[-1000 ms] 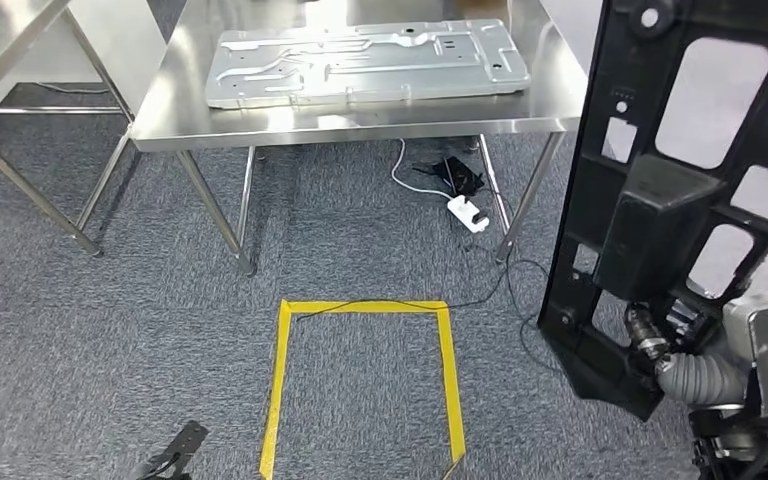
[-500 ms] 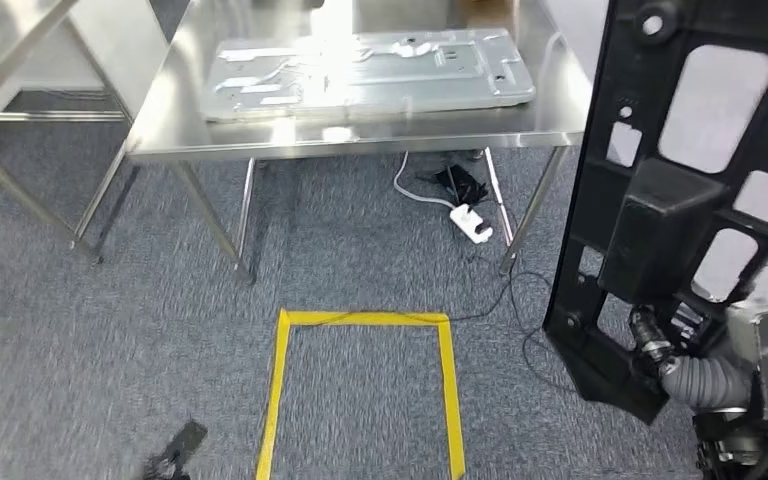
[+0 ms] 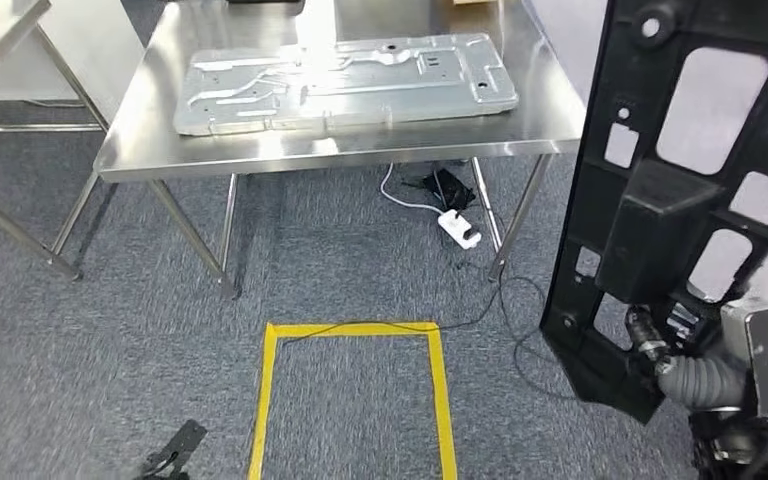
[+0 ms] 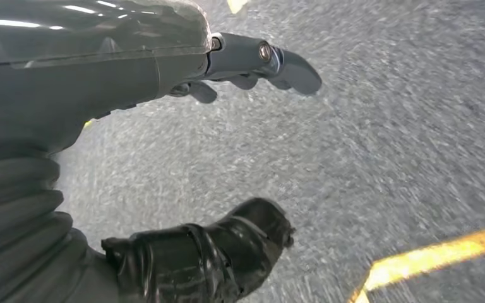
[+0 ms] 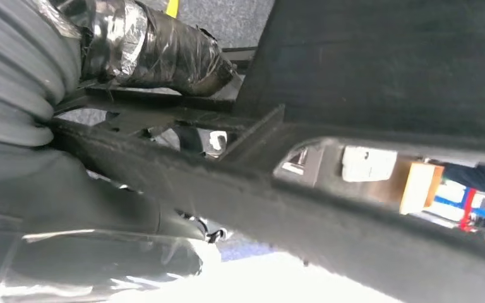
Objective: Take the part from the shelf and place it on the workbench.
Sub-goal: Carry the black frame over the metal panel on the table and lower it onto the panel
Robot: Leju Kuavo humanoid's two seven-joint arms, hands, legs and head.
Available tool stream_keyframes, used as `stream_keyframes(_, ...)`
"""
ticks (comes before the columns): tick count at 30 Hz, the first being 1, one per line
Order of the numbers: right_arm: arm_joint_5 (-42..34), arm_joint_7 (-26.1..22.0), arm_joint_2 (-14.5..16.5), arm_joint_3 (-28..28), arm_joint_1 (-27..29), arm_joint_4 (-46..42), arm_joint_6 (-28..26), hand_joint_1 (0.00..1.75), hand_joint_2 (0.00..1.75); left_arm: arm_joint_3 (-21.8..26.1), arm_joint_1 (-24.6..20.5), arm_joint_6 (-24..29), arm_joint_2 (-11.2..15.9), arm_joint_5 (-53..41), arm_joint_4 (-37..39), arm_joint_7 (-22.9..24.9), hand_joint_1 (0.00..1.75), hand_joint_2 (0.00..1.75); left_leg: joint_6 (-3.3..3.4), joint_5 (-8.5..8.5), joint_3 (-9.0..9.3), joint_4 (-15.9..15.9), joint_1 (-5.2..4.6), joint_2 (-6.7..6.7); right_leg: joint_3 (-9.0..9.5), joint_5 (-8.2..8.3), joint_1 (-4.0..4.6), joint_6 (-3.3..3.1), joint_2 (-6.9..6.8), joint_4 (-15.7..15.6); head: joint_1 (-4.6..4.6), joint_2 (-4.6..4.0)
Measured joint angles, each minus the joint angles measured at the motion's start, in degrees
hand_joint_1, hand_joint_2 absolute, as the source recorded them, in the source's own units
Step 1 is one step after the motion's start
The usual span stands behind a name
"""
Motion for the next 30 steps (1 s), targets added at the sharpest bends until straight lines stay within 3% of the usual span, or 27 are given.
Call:
stream_keyframes(3, 0.0, 0.0, 0.0, 0.0, 0.0, 0.0, 0.0, 1.75, 1.75, 0.0, 0.0, 0.0, 0.0, 0.0, 0.0, 0.0, 0.00, 1.75, 0.56, 0.05, 1.61, -1.7, 0.52, 0.10, -0.10, -0.90, -0.11, 0.95, -0.37, 1.1, 0.19, 0.00)
stream_keyframes(4, 0.1, 0.0, 0.0, 0.0, 0.0, 0.0, 0.0, 1.75, 1.75, 0.0, 0.0, 0.0, 0.0, 0.0, 0.0, 0.0, 0.00, 1.75, 0.77, -0.04, 2.23, -2.2, 0.70, 0.12, -1.45, -1.91, -0.17, 1.22, -0.55, 3.8, 0.30, 0.00)
stream_keyframes(6, 0.6, 0.2, 0.0, 0.0, 0.0, 0.0, 0.0, 1.75, 1.75, 0.0, -0.1, 0.0, 0.0, 0.0, 0.0, 0.0, 0.00, 1.75, 1.06, -0.65, 3.06, -2.3, 0.74, 0.11, -6.16, -4.15, -0.33, 1.67, -0.68, 11.5, 0.39, 0.00)
stream_keyframes(7, 1.1, 0.5, 0.0, 0.0, 0.0, 0.0, 0.0, 1.75, 1.75, 0.0, 0.0, 0.0, 0.0, 0.0, 0.0, 0.0, 0.00, 1.75, 1.09, -1.05, 3.50, -2.3, 0.74, 0.10, -8.45, -4.42, -0.46, 1.86, -0.70, 14.5, 0.37, 0.00)
stream_keyframes(8, 1.9, 1.1, 0.0, 0.0, 0.0, 0.0, 0.0, 1.75, 1.75, 0.0, 0.0, 0.0, 0.0, 0.0, 0.0, 0.0, 0.00, 1.75, 1.04, -1.52, 4.02, -2.2, 0.78, 0.09, -9.80, -3.54, -0.60, 2.02, -0.73, 15.4, 0.38, 0.01)
stream_keyframes(9, 2.9, 1.9, -0.2, 0.0, -0.1, 0.0, 0.2, 1.75, 1.75, 0.0, 0.1, 0.0, 0.0, 0.0, 0.0, 0.0, 0.00, 1.75, 0.92, -2.03, 4.63, -2.2, 0.84, 0.08, -10.00, -1.51, -0.74, 2.16, -0.79, 14.1, 0.38, 0.01)
stream_keyframes(11, 5.2, 4.3, -0.7, -0.3, -0.4, 0.0, 1.1, 1.75, 1.75, 0.0, 0.1, -0.1, 0.0, 0.0, 0.0, 0.0, 0.00, 1.75, 0.40, -3.28, 5.93, -2.0, 0.99, 0.03, -7.86, 3.58, -0.96, 2.35, -1.04, 7.1, 0.42, 0.01)
stream_keyframes(12, 6.5, 5.6, -1.1, -0.5, -0.7, 0.0, 1.8, 1.75, 1.75, 0.0, 0.1, -0.1, 0.1, 0.0, 0.0, 0.1, 0.00, 1.75, 0.01, -3.92, 6.35, -1.7, 0.95, 0.00, -6.48, 4.92, -0.88, 2.27, -1.11, 3.7, 0.55, 0.01)
stream_keyframes(14, 9.3, 8.4, -2.2, -1.2, -1.4, -0.2, 3.3, 1.75, 1.75, 0.0, -0.1, -0.2, 0.1, 0.0, 0.0, 0.3, 0.00, 1.75, -0.70, -4.71, 6.45, -1.7, 0.77, -0.01, -5.20, 4.76, -0.62, 1.58, -1.07, 1.2, 0.60, 0.00)
stream_keyframes(16, 12.2, 11.1, -3.7, -2.3, -2.0, -0.2, 5.6, 1.75, 1.75, 0.0, -0.2, -0.4, 0.2, 0.0, 0.0, 0.7, 0.00, 1.75, -1.21, -5.16, 6.59, -1.9, 0.72, 0.13, -4.98, 4.25, -0.61, 0.65, -0.83, 0.9, 0.37, 0.01)
stream_keyframes(18, 14.7, 12.5, -5.6, -3.7, -3.0, -0.1, 8.8, 1.75, 1.75, 0.0, -0.4, -0.7, 0.3, 0.0, 0.0, 1.1, 0.00, 1.75, -1.68, -6.35, 6.30, 0.0, 0.84, 0.22, -4.42, 3.82, -0.79, -0.16, -0.69, 0.6, 0.08, 0.01)
stream_keyframes(20, 16.4, 12.8, -7.5, -5.1, -4.4, 0.0, 12.3, 1.75, 1.75, 0.0, -0.8, -0.9, 0.4, 0.0, 0.0, 1.5, 0.00, 1.75, -2.05, -8.99, 3.14, 6.6, 0.93, 0.21, -3.72, 3.28, -0.82, -0.79, -0.69, 0.5, -0.13, 0.00)
stream_keyframes(22, 17.4, 12.8, -9.0, -6.1, -5.3, 0.3, 14.8, 1.75, 1.75, 0.0, -1.0, -1.1, 0.5, 0.0, 0.0, 1.8, 0.00, 1.75, -2.16, -10.98, -1.85, 14.2, 0.93, 0.21, -3.09, 2.60, -0.61, -1.04, -0.67, 0.5, -0.20, 0.00)
stream_keyframes(23, 17.6, 12.8, -9.6, -6.5, -5.6, 0.5, 15.3, 1.75, 1.75, 0.0, -1.0, -1.2, 0.5, 0.0, 0.0, 1.8, 0.00, 1.75, -2.05, -10.38, -3.51, 15.6, 0.90, 0.21, -2.59, 2.18, -0.47, -1.06, -0.63, 0.6, -0.21, 0.01)
stream_keyframes(24, 17.7, 12.8, -10.1, -6.9, -5.8, 0.7, 15.6, 1.75, 1.75, 0.0, -1.0, -1.2, 0.5, 0.0, 0.0, 1.9, 0.00, 1.75, -1.80, -8.49, -4.15, 14.9, 0.85, 0.20, -1.94, 1.70, -0.32, -1.06, -0.58, 0.6, -0.20, 0.01)
stream_keyframes(26, 17.8, 12.8, -11.1, -7.6, -6.3, 1.1, 15.7, 1.75, 1.75, 0.0, -1.0, -1.2, 0.6, 0.0, 0.0, 1.9, 0.00, 1.75, -0.89, -2.54, -2.74, 8.2, 0.54, 0.10, -0.52, 0.61, -0.12, -1.00, -0.52, 0.5, -0.16, 0.01)
stream_keyframes(27, 17.9, 12.9, -11.4, -7.8, -6.6, 1.2, 15.8, 1.75, 1.75, 0.0, -1.0, -1.2, 0.7, 0.0, 0.0, 1.9, 0.00, 1.75, -0.43, -0.42, -1.61, 4.9, 0.29, 0.05, 0.03, 0.15, 0.01, -0.88, -0.47, 0.4, 0.00, 0.00)
stream_keyframes(28, 17.9, 12.9, -11.7, -7.9, -6.8, 1.3, 15.9, 1.75, 1.75, 0.0, -1.0, -1.2, 0.8, 0.0, 0.0, 1.9, 0.00, 1.75, -0.04, 0.57, -0.63, 2.4, 0.06, 0.00, 0.38, -0.17, 0.04, -0.67, -0.41, 0.3, 0.12, 0.00)
stream_keyframes(30, 18.0, 12.9, -12.2, -8.1, -7.1, 1.6, 16.1, 1.75, 1.75, 0.0, -1.1, -1.2, 0.9, 0.0, 0.0, 1.9, 0.00, 1.75, 0.26, 0.10, 0.23, 0.7, -0.27, -0.03, 0.62, -0.40, 0.06, -0.13, -0.28, -0.1, 0.35, 0.01)
